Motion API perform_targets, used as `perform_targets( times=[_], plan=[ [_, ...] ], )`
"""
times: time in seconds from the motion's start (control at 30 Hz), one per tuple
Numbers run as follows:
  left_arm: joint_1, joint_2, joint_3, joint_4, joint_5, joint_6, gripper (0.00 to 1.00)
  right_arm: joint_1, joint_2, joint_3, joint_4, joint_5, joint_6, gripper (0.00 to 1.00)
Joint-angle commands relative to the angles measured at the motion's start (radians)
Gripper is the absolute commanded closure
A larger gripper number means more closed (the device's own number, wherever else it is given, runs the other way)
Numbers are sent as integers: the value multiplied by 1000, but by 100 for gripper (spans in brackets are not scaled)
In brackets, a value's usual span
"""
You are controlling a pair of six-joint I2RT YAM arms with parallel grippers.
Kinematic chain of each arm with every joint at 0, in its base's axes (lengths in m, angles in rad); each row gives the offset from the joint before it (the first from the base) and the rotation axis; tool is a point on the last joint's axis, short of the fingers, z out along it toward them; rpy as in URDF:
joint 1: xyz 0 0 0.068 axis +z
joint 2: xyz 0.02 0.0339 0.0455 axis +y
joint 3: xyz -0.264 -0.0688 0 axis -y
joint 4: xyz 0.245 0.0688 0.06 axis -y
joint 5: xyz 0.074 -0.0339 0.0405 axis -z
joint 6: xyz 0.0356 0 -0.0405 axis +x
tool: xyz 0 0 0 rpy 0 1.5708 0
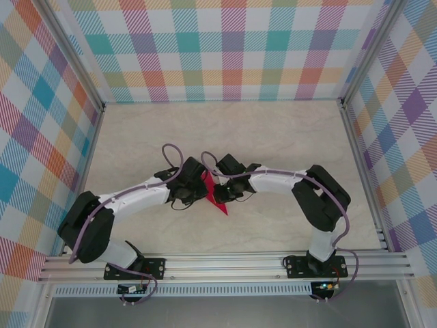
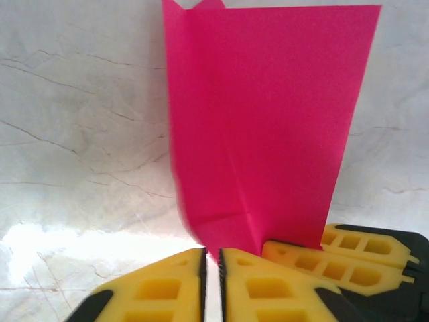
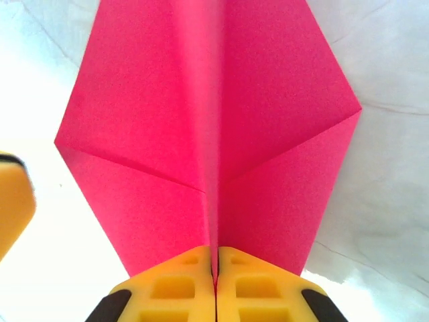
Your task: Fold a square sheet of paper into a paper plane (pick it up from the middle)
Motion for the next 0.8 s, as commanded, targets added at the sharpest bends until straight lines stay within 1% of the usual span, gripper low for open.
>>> perform_targets(
  times=[0.0, 0.17, 0.27, 0.37, 0.43, 0.63, 0.77],
  plan=[
    [9, -72, -27, 33, 4, 35, 78, 2, -75, -8, -80, 154, 22, 97],
    [11, -165, -72, 52, -46, 44, 67, -19, -144, -14, -147, 309, 76, 96],
    [10, -204, -86, 27, -85, 52, 62, -61, -144, 11, -230, 410, 150, 94],
    [11, -227, -99, 5, -114, 59, 61, -114, -130, 17, -244, 399, 214, 94],
    [12, -241, -114, 4, -125, 57, 61, -129, -109, 29, -243, 384, 237, 93],
    [19, -248, -129, -5, -128, 52, 60, -132, 6, 122, -297, 375, 261, 93],
    [21, -266, -144, -9, -135, 49, 59, -131, 65, 152, -295, 362, 263, 90]
  ],
)
